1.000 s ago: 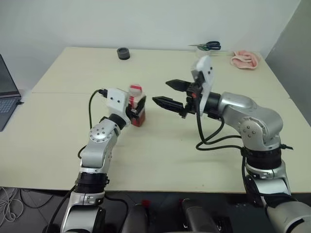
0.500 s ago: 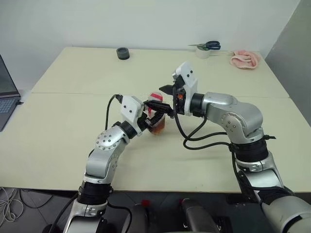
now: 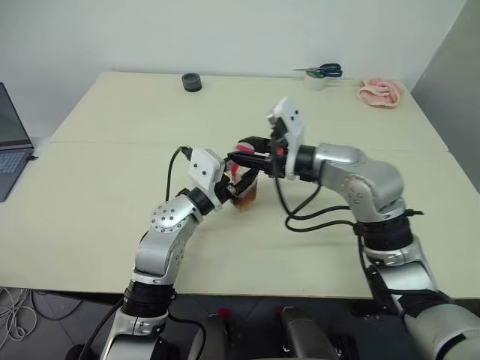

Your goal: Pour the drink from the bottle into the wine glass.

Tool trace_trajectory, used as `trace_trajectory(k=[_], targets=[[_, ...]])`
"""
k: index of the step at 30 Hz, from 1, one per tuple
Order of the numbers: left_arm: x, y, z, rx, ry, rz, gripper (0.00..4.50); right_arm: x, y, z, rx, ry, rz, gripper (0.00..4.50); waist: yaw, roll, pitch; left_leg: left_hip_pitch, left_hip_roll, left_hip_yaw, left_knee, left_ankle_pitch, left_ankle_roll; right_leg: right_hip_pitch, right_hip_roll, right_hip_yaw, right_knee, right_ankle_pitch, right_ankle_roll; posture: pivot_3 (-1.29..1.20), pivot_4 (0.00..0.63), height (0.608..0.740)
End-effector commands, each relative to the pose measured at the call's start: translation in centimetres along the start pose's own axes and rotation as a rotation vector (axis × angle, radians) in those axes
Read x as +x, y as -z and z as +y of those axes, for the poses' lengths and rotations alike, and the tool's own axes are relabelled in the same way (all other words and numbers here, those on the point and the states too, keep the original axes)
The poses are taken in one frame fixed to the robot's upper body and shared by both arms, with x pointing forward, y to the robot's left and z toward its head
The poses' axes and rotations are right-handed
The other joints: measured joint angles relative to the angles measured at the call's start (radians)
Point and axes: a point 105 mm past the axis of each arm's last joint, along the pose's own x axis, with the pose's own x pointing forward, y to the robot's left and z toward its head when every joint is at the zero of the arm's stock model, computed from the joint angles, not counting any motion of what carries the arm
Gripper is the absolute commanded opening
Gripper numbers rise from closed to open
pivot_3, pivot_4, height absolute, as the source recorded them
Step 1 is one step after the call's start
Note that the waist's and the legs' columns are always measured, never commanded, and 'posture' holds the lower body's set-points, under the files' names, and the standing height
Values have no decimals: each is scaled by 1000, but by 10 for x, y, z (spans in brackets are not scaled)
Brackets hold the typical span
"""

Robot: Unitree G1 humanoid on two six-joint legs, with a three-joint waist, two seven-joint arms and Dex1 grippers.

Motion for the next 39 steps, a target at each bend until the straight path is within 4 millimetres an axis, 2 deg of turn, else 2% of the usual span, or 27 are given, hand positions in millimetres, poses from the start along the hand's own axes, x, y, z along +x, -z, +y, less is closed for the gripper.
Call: trace_trajectory(k=[1, 6, 14, 16, 17, 21, 23, 26, 29, 34, 39], targets=[[2, -18, 9, 22, -13, -62, 2164, -2, 1, 69, -106, -536, 31, 1905, 2, 0, 0, 0, -1, 0, 0, 0, 0, 0, -1, 0, -1, -1, 1, 0, 150, 740], [1, -19, 8, 18, 1, -55, 2164, 11, -7, 37, -166, -430, -2, 1905, -36, 1, 0, 4, 3, 3, -1, 0, 1, 0, 3, 4, 2, -1, 1, 0, 150, 740], [-2, -17, 8, 5, -10, -50, 2163, 9, -18, 29, -114, -378, -62, 1905, -34, 1, 1, 2, 2, 1, 0, 0, 1, 0, 3, 3, 2, -1, 0, 0, 150, 740], [-2, -17, 9, 7, -11, -49, 2163, 8, -22, 24, -94, -336, -79, 2615, -33, 1, 1, 2, 2, 1, 0, 0, 0, 0, 2, 3, 2, -1, 0, 0, 150, 740], [-2, -17, 10, 8, -13, -48, 2163, 7, -25, 23, -87, -322, -89, 2828, -33, 1, 1, 2, 2, 1, 0, 0, 0, 0, 2, 3, 2, -1, 0, 0, 150, 740], [-2, -17, 14, 12, -16, -48, 2163, -1, -43, 15, -46, -201, -154, 4270, -33, 1, 1, 2, 2, 0, 0, 0, 0, -1, 2, 2, 3, -1, 0, 0, 150, 740], [-2, -17, 14, 13, -12, -46, 2162, -6, -46, 12, -61, -125, -153, 4316, -32, 1, 1, 2, 2, 0, 0, 0, 0, -1, 2, 2, 3, -1, 0, 0, 150, 740], [-2, -17, 14, 13, -1, -46, 2161, -14, -39, 7, -90, 22, -103, 4316, -29, 1, 1, 1, 2, 1, 0, 0, 0, -1, 2, 2, 2, -1, 0, 0, 150, 740], [-1, -16, 13, 12, 9, -41, 2160, -18, -39, 5, -45, 146, -141, 4316, -27, 1, 1, 1, 2, 0, -1, 0, 0, -1, 2, 2, 2, -1, 0, 0, 150, 740], [3, -16, 12, 8, 24, -45, 2160, -12, -19, 10, 33, 278, -134, 4316, -27, 1, 1, 1, 2, 1, -1, 0, 0, -2, 2, 3, 3, -1, 0, 0, 150, 740], [4, -15, 11, 6, 34, -46, 2160, -8, -18, 15, 67, 288, -145, 4316, -27, 1, 1, 1, 2, 1, -1, 0, 0, -2, 2, 3, 3, -1, 0, 0, 150, 740]])
